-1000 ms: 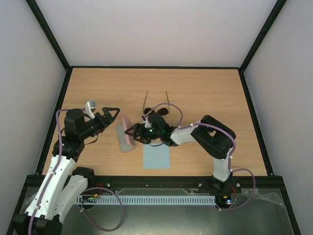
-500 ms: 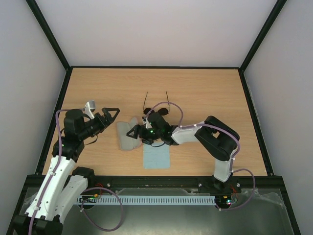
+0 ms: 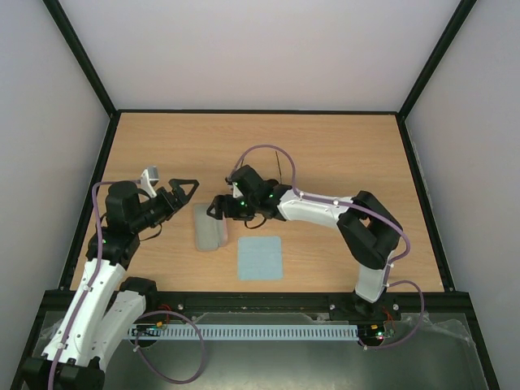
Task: Organize the sunglasses
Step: Place the sunglasses case at the center of the board, then pick up the sunglasses case from the center of the board.
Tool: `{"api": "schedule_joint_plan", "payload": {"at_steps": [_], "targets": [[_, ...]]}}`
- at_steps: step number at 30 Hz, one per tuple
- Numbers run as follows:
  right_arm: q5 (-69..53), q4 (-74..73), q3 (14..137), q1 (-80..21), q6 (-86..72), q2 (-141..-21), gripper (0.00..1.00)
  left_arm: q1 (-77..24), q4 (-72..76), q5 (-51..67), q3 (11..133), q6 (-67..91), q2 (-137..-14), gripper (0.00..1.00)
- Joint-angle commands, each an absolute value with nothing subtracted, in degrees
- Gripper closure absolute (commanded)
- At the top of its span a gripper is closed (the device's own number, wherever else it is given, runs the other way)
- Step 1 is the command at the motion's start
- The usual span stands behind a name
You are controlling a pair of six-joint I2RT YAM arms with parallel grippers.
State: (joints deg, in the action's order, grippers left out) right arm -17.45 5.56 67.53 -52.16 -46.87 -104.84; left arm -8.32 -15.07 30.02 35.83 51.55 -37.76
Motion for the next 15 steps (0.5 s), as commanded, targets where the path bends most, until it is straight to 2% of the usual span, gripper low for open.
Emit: {"api": "schedule_joint_plan", "payload": {"at_steps": [1, 15], "targets": [[-16.6, -7.1, 71.2, -51.2, -39.2, -106.8, 0.2, -7.7, -16.1, 31.4, 36.4, 50.6, -37.4, 0.0], [-16.9, -16.5, 77.6, -50.4, -32.2, -110.7, 0.28, -6.5, -16.7, 32.6, 36.6, 49.5, -37.6, 0.01]]}}
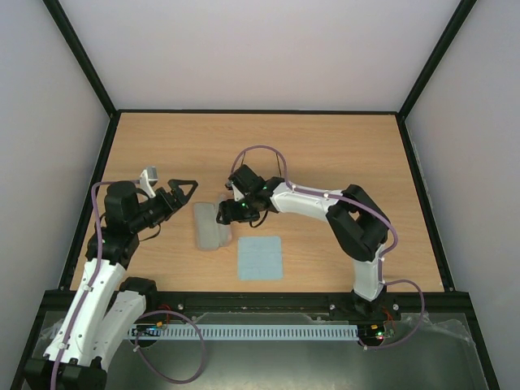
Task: Organize the sunglasses
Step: Pick up the sunglasses case from the center of the board.
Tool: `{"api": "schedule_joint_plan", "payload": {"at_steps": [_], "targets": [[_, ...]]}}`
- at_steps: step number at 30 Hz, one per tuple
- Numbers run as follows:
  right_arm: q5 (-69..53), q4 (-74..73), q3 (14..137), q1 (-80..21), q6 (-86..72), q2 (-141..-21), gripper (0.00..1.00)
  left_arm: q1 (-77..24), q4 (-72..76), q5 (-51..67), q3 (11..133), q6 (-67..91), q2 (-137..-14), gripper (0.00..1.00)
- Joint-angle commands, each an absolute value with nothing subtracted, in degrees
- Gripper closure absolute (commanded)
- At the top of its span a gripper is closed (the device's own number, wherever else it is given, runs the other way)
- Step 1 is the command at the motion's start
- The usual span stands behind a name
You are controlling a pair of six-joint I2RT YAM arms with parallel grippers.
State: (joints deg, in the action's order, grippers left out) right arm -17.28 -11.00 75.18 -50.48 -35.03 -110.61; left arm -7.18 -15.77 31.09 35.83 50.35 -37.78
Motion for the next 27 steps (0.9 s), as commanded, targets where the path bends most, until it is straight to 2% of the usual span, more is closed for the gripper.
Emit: {"api": "schedule_joint_plan", "payload": {"at_steps": [1, 3, 12, 19, 27], "targets": [[-16.8, -17.1, 77.7, -50.5, -31.9, -110.7, 0.31, -6.4, -16.7, 32.7, 36.6, 49.4, -37.7, 0.0], [-16.7, -17.9, 78.2, -50.7, -31.4, -110.8, 0.37, -6.3, -16.8, 32.9, 36.6, 49.3, -37.8, 0.0], [-15.8, -22.8, 81.5, -51.4, -27.8, -114.4, 0.53, -5.8, -15.4, 34.4, 34.6, 50.1, -36.7, 0.01], [-12.8, -29.0, 87.1, -51.3, -24.2, -115.8, 0.84, -5.5, -15.0, 35.7, 34.1, 50.4, -35.9, 0.01], [-5.8, -40.9, 97.9, -51.4, -14.6, -115.1, 0.91, -4.9, -13.5, 38.1, 32.9, 51.7, -34.5, 0.0]]}}
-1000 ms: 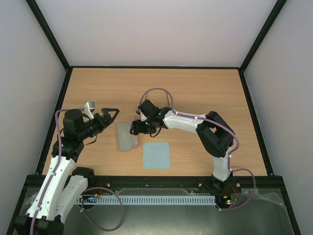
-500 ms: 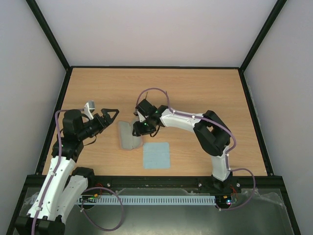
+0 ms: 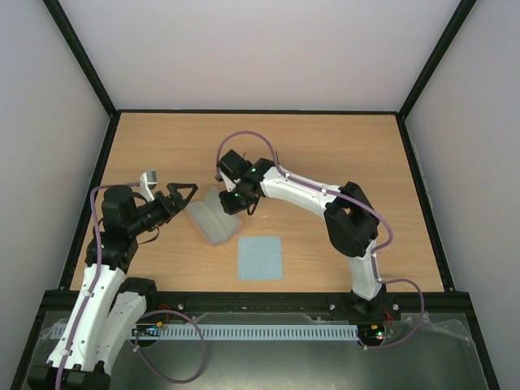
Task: Organize the sunglasses
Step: Pick up the sunglasses case from the center of the board, then place the sunglasses case at the center of the board.
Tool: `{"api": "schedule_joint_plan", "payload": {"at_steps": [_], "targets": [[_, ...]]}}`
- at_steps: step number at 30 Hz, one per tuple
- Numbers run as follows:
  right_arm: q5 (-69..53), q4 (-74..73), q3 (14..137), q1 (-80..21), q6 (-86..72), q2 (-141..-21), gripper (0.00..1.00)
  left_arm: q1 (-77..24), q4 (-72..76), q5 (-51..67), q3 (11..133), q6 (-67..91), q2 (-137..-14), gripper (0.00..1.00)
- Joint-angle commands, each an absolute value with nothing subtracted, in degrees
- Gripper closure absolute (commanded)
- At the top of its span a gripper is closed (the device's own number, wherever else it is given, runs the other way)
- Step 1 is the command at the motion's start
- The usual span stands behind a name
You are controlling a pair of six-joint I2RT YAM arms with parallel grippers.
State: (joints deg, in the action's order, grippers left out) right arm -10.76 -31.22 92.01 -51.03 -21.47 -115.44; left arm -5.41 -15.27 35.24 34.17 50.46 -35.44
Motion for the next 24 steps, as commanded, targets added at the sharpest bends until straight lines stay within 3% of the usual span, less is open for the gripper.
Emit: {"api": "schedule_joint_plan", "payload": {"at_steps": [1, 7, 11, 24], "targets": [[-3.7, -42.3, 98.9, -51.4, -13.3, -114.8, 0.91, -4.9, -13.1, 38.4, 32.7, 52.0, -34.3, 0.01], [10.9, -45.5, 99.2, -52.2, -2.4, -111.6, 0.98, -4.7, -13.0, 39.4, 32.4, 52.2, -33.3, 0.0], [15.4, -40.7, 94.3, -52.3, 3.8, -108.1, 0.96, -4.5, -13.8, 40.0, 32.4, 51.6, -32.9, 0.0], [7.9, -31.6, 84.4, -51.1, 23.5, -103.5, 0.89, -4.0, -17.2, 38.6, 33.4, 50.0, -33.5, 0.0]]}}
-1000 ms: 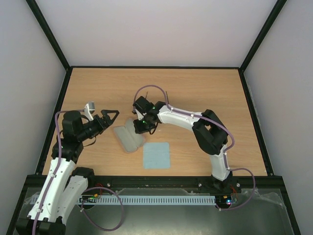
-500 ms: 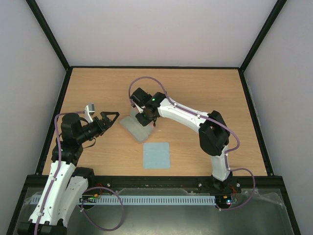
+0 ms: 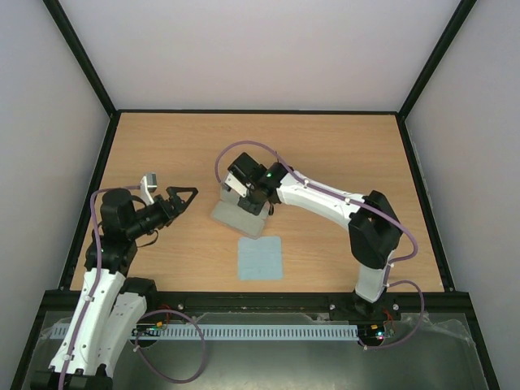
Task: Organize the sunglasses
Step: Place the sunglasses case at the center of the board.
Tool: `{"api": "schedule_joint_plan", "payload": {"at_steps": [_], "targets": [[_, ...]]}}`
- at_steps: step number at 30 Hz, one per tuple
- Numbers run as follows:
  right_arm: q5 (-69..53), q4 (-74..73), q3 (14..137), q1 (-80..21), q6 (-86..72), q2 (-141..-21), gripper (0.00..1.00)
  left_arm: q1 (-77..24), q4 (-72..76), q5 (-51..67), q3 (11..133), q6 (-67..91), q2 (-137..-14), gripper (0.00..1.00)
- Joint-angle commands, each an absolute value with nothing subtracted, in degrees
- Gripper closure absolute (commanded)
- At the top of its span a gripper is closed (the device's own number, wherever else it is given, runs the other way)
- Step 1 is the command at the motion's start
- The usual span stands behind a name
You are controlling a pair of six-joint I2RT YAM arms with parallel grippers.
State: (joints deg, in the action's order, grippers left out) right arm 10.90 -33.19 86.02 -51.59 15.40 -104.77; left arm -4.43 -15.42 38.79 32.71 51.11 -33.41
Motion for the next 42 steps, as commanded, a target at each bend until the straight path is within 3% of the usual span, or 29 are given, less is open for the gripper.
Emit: {"api": "schedule_joint_plan", "payload": {"at_steps": [1, 19, 27, 33, 42], "targets": [[7.8, -31.0, 83.8, -51.0, 24.9, -103.5, 0.89, -4.0, -17.4, 38.2, 33.4, 49.9, -33.7, 0.01], [6.9, -25.9, 84.2, -46.6, 34.3, -110.7, 0.87, -4.0, -14.2, 34.7, 32.6, 50.0, -38.7, 0.0], [5.5, -25.7, 83.8, -46.5, 33.2, -110.5, 0.68, -4.0, -12.5, 34.7, 31.3, 49.7, -40.3, 0.01], [5.7, -25.5, 83.2, -46.6, 32.1, -109.5, 0.61, -4.0, -11.5, 34.6, 30.5, 49.7, -40.8, 0.0], [11.0, -22.3, 83.2, -46.5, 23.9, -100.6, 0.36, -4.0, -10.2, 32.8, 27.9, 49.5, -41.8, 0.0]]}}
